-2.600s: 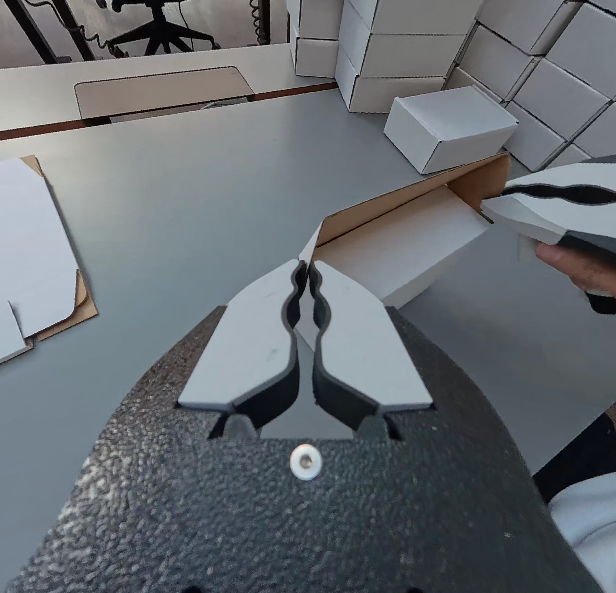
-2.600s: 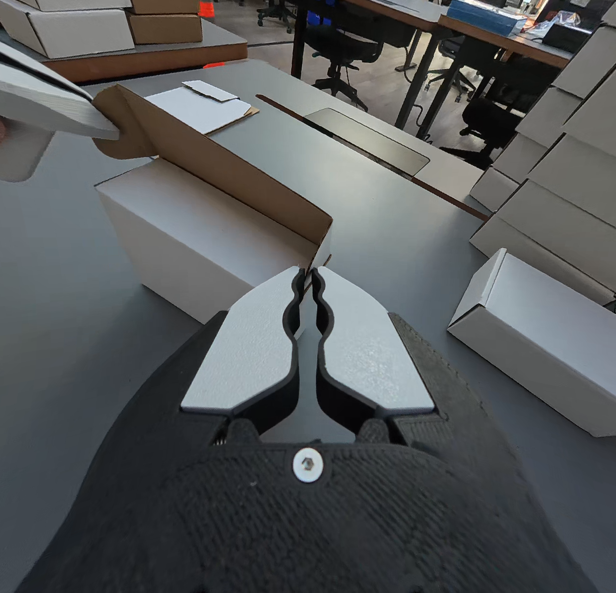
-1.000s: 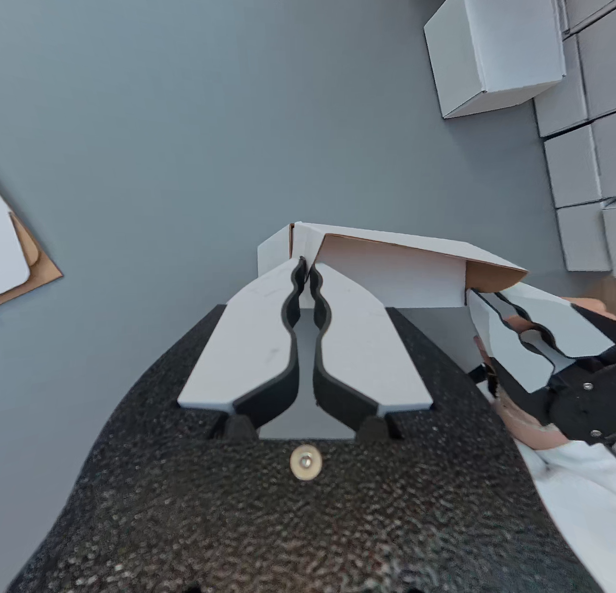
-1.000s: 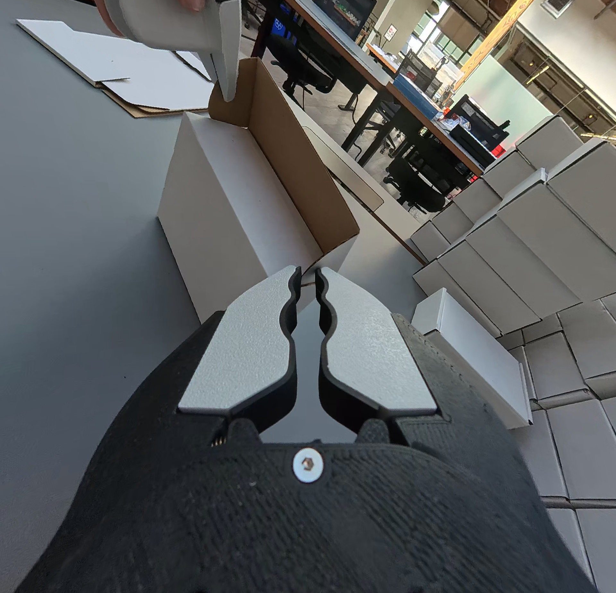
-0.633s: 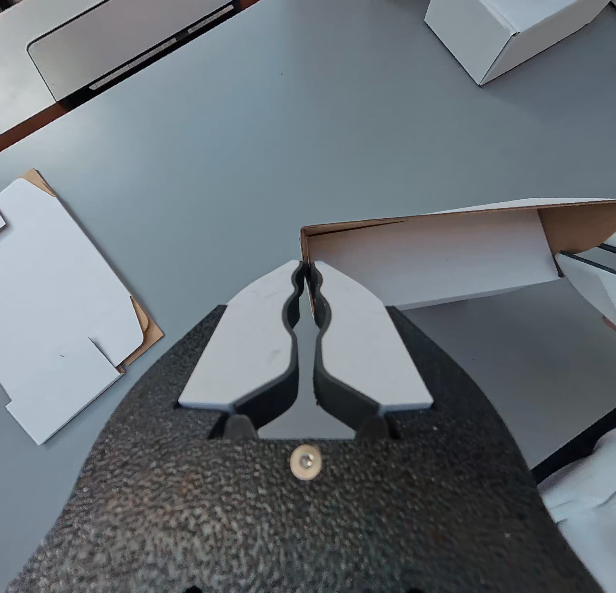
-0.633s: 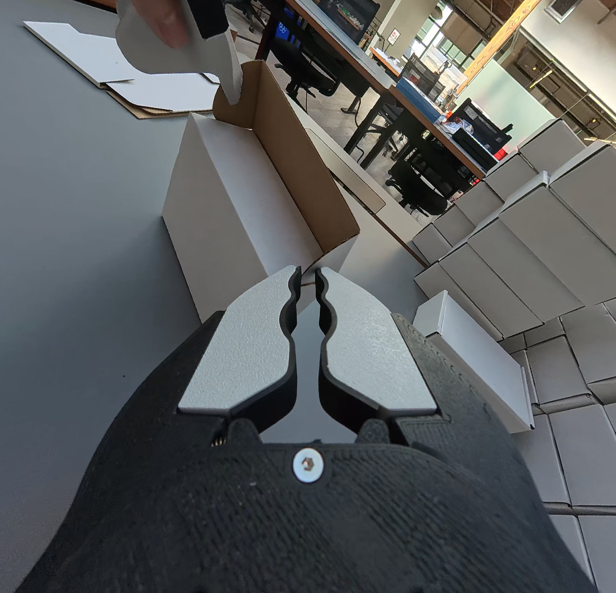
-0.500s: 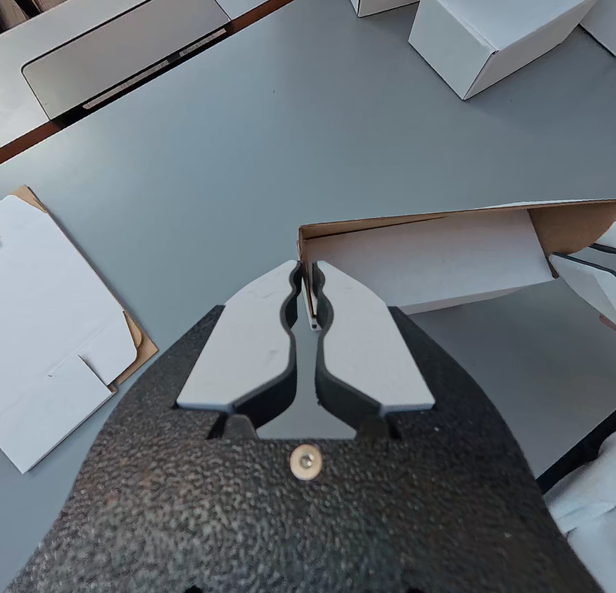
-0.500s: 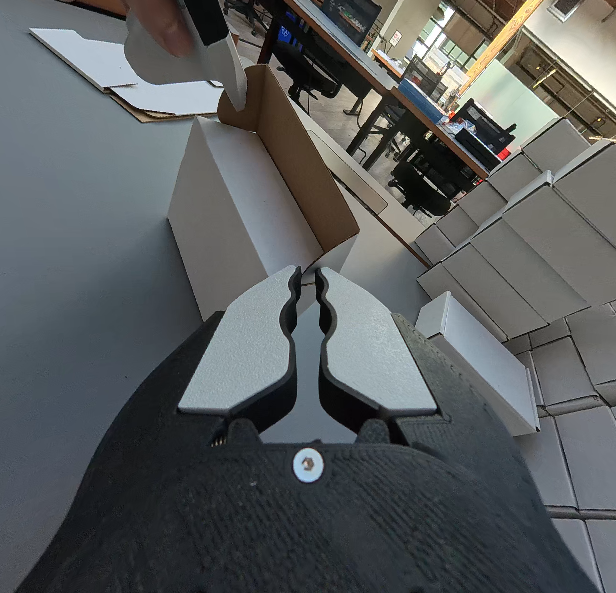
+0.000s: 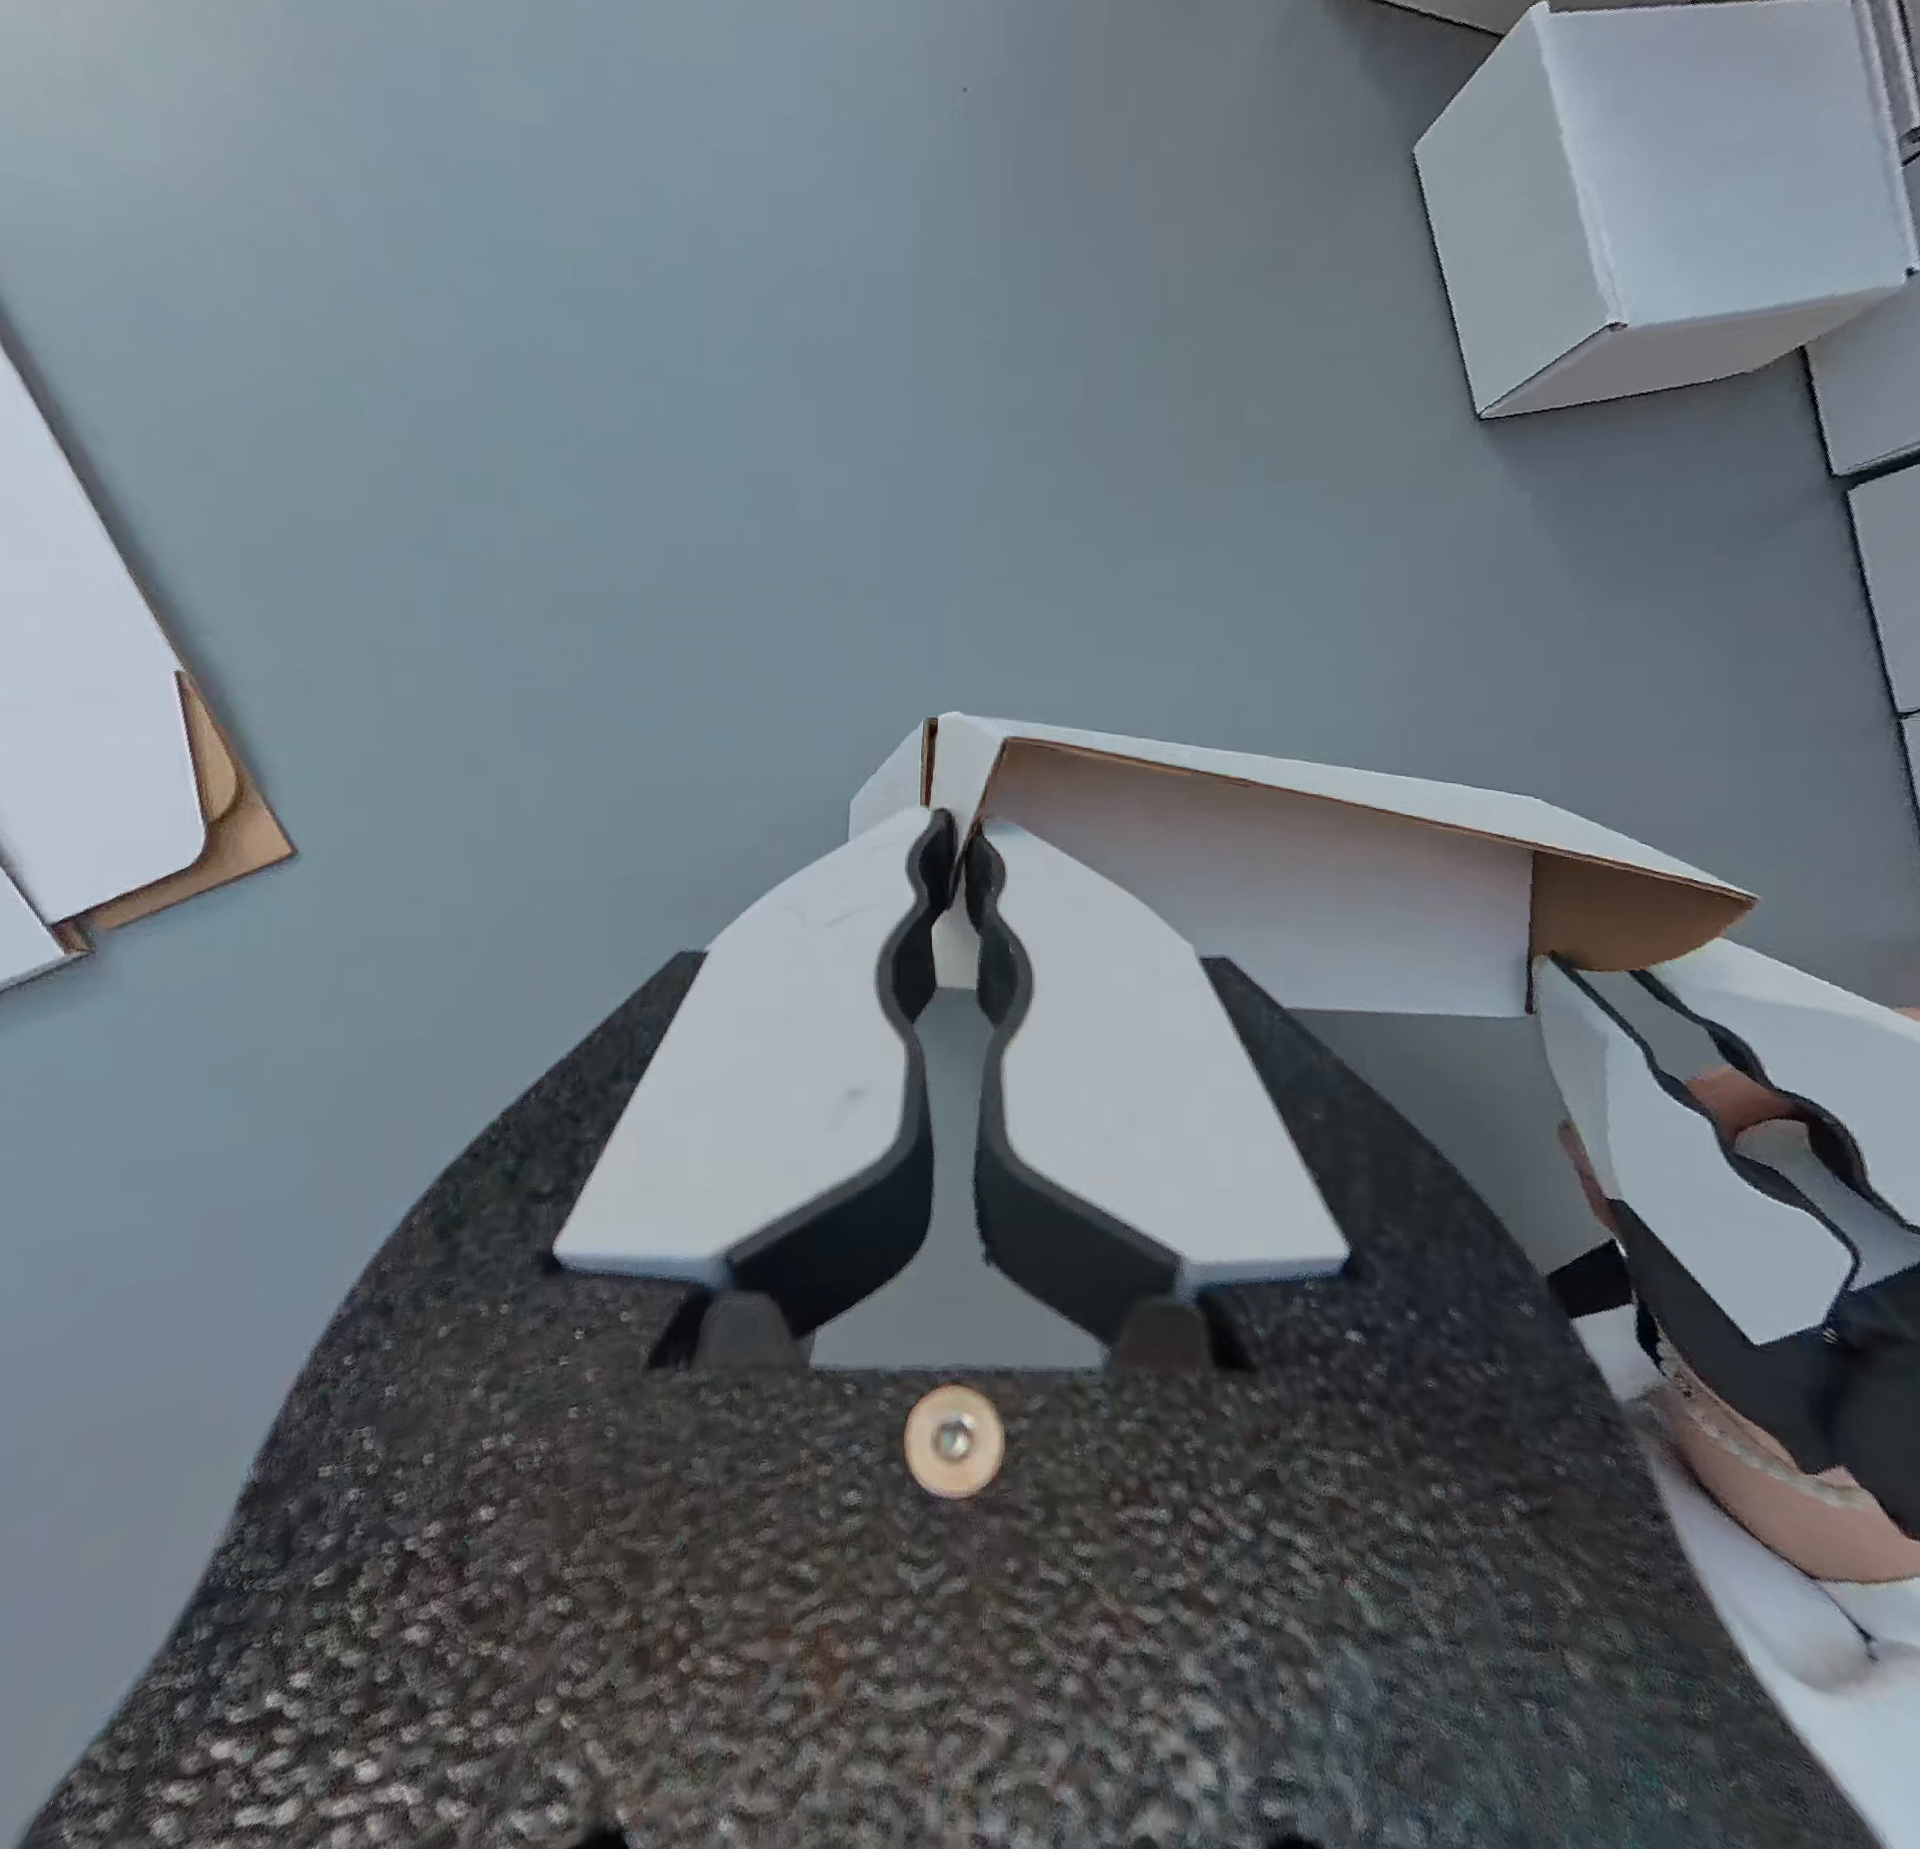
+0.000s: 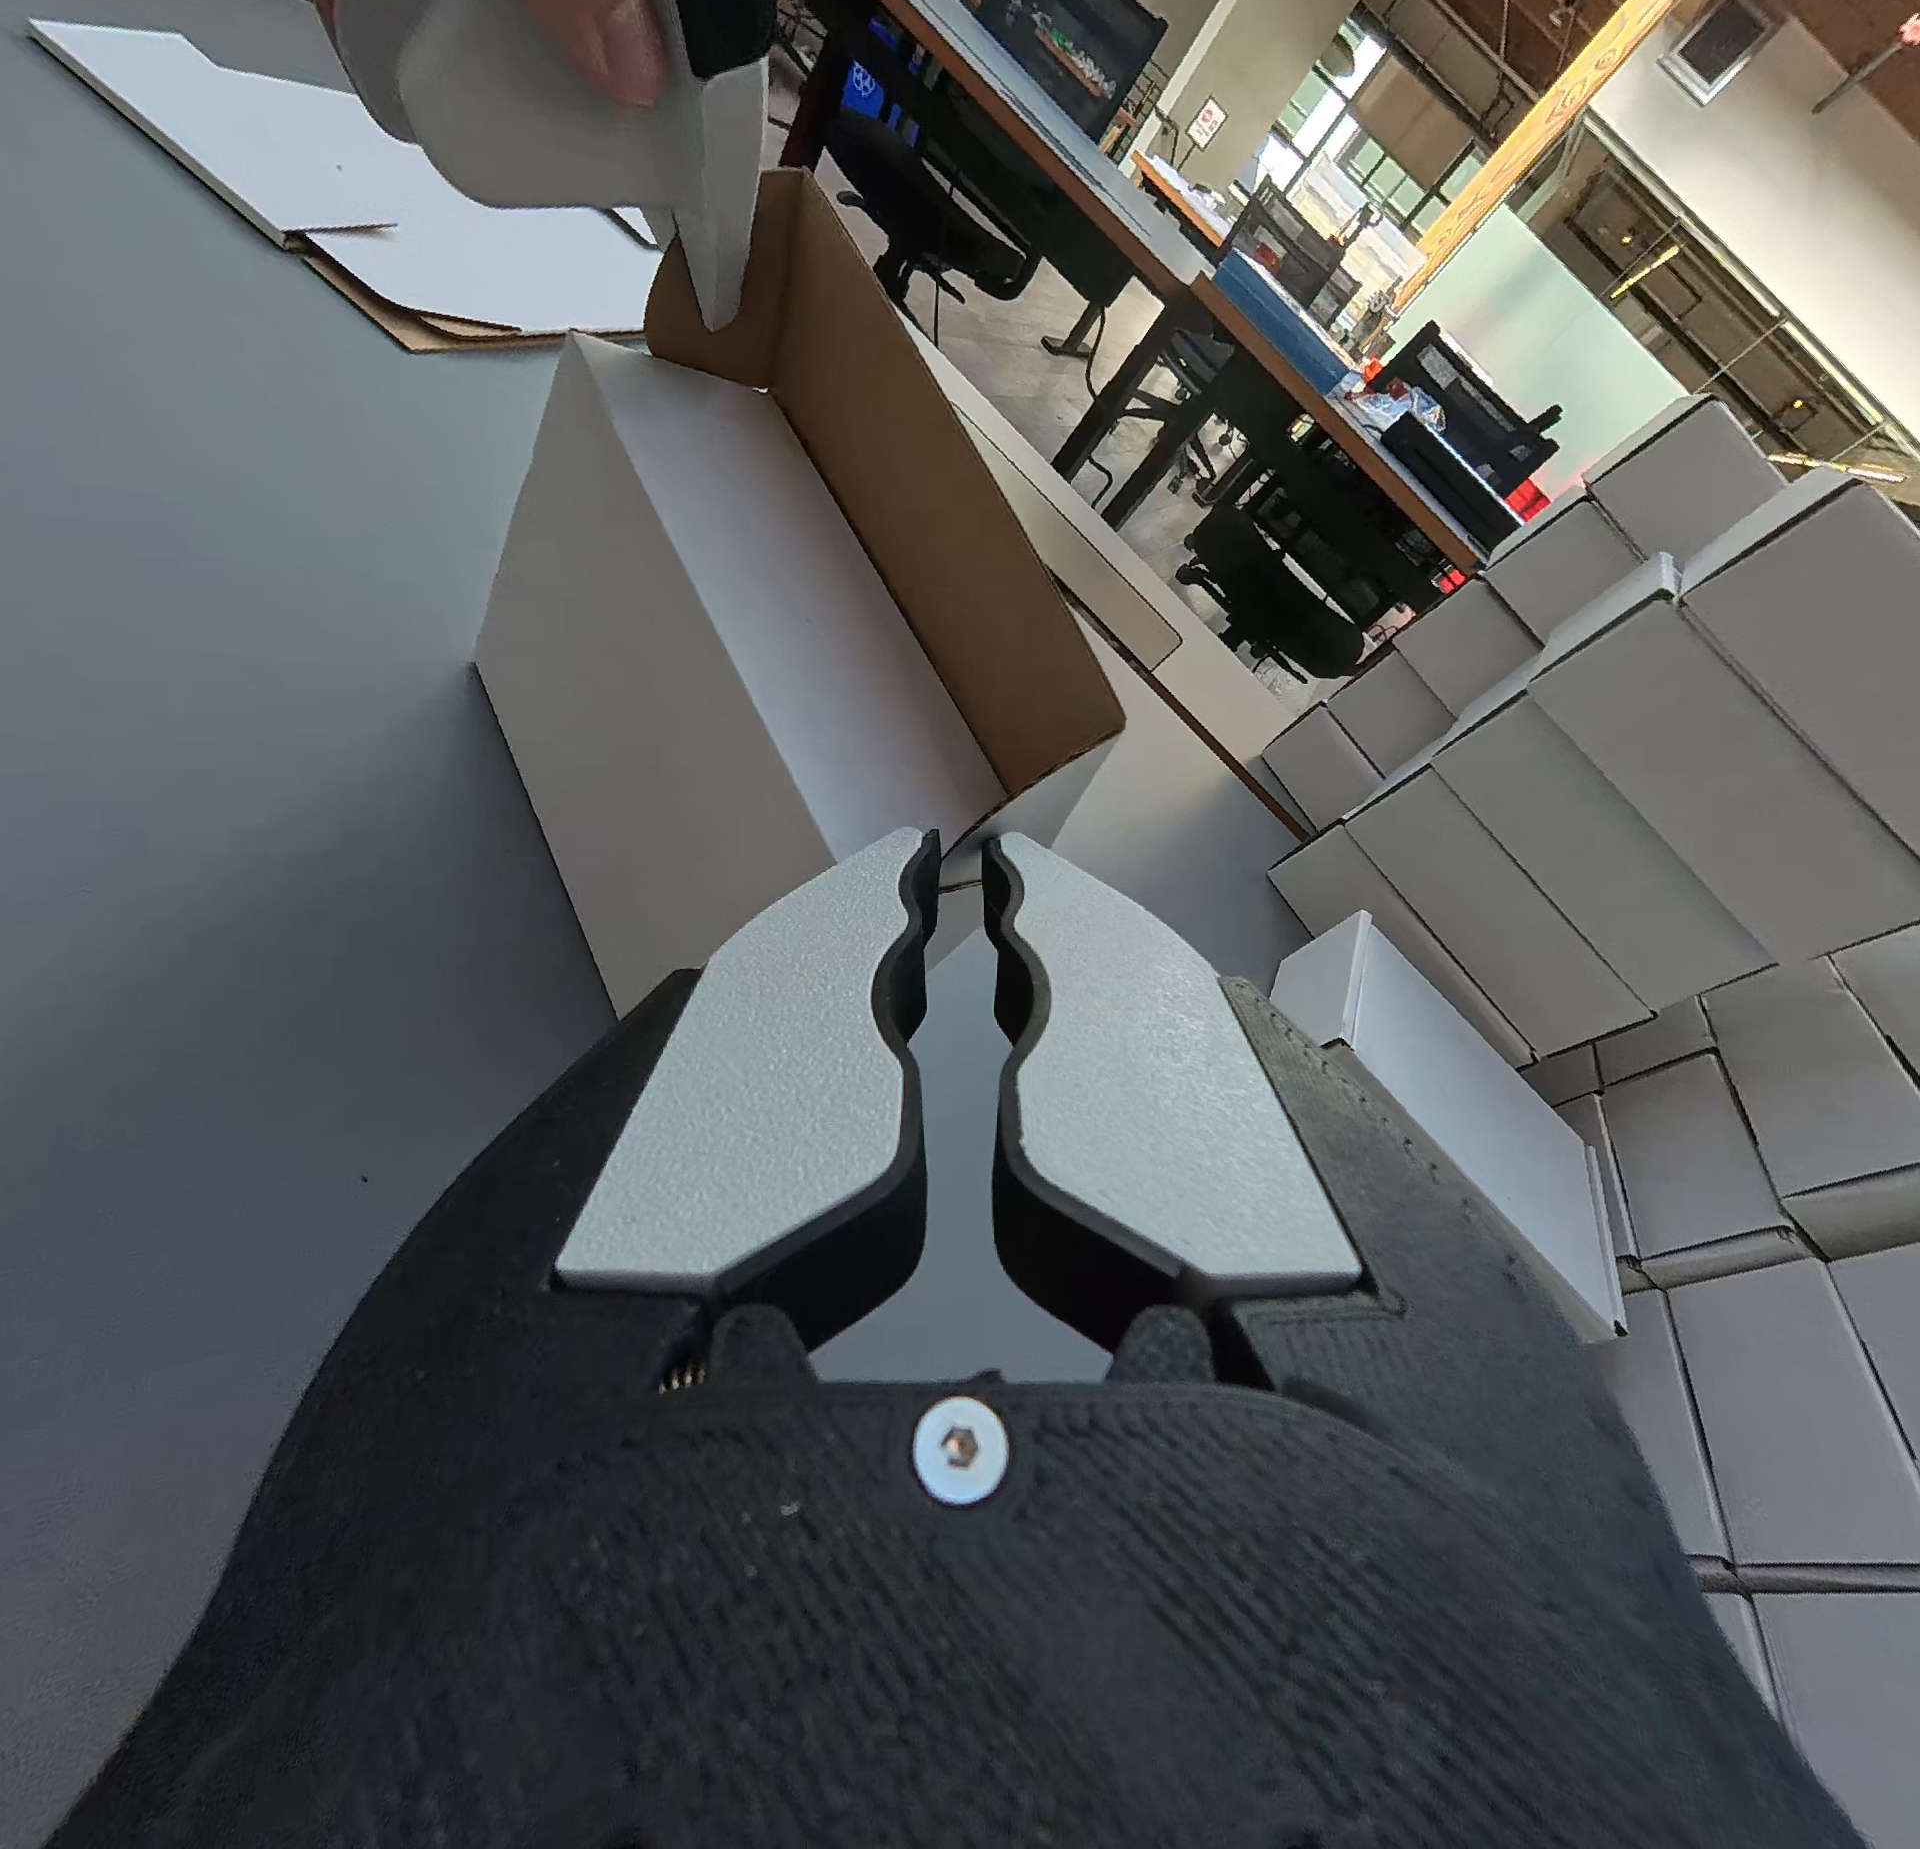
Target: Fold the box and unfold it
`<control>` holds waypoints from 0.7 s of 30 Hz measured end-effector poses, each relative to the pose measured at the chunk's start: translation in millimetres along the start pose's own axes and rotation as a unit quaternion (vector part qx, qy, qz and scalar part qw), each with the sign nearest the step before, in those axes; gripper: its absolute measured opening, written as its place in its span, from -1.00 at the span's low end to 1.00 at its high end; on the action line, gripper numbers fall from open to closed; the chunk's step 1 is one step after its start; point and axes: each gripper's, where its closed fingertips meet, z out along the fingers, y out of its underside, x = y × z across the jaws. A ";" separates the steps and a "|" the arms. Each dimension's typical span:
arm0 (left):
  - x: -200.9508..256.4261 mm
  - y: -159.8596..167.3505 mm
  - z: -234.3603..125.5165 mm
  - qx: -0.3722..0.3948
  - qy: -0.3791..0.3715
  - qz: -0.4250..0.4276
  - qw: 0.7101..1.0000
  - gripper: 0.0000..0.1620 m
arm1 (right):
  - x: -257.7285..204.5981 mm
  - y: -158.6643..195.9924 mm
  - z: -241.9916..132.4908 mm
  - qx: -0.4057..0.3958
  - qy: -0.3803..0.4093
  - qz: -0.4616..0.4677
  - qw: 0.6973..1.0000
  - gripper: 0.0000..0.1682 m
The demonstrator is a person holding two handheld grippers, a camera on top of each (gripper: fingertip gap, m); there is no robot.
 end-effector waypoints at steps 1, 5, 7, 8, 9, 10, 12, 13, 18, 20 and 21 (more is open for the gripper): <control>0.8 1.1 -0.9 -0.010 0.011 -0.013 1.000 -0.97 | 0.1 0.2 -0.3 -0.001 0.001 -0.001 1.000 -0.91; 2.2 -0.3 -0.5 -0.021 0.058 -0.059 0.996 -0.94 | -0.5 -0.6 0.1 0.001 0.000 0.001 1.000 -0.91; 2.3 -1.5 0.1 -0.025 0.063 -0.068 0.995 -0.94 | -1.1 -0.8 0.2 -0.001 0.003 -0.006 1.000 -0.91; 2.2 -2.2 0.6 -0.027 0.061 -0.070 0.995 -0.94 | -1.5 -1.1 0.2 -0.002 0.005 -0.009 1.000 -0.91; 2.0 -2.7 0.9 -0.031 0.059 -0.069 0.995 -0.94 | -2.0 -1.4 0.1 -0.002 0.006 -0.012 1.000 -0.91; 1.9 -3.2 1.2 -0.036 0.058 -0.069 0.995 -0.94 | -2.3 -1.6 0.0 -0.002 0.007 -0.014 1.000 -0.91; 0.7 -3.0 1.3 -0.047 0.043 -0.051 0.997 -0.95 | -3.4 -2.3 -0.2 0.000 0.004 -0.014 1.000 -0.91; 0.1 -2.5 1.3 -0.047 0.028 -0.037 0.998 -0.96 | -3.5 -2.2 -0.5 0.000 0.003 -0.014 1.000 -0.91; -0.2 5.3 -1.5 -0.039 -0.039 0.043 0.998 -0.98 | 1.6 1.1 -0.6 -0.003 0.003 -0.011 1.000 -0.91; 1.6 9.8 -3.4 -0.034 -0.037 0.048 0.998 -0.98 | 5.9 3.8 0.1 -0.006 0.003 -0.006 1.000 -0.91; 2.6 11.7 -4.3 -0.031 -0.033 0.047 0.998 -0.98 | 7.3 4.8 0.2 -0.006 0.001 -0.001 1.000 -0.91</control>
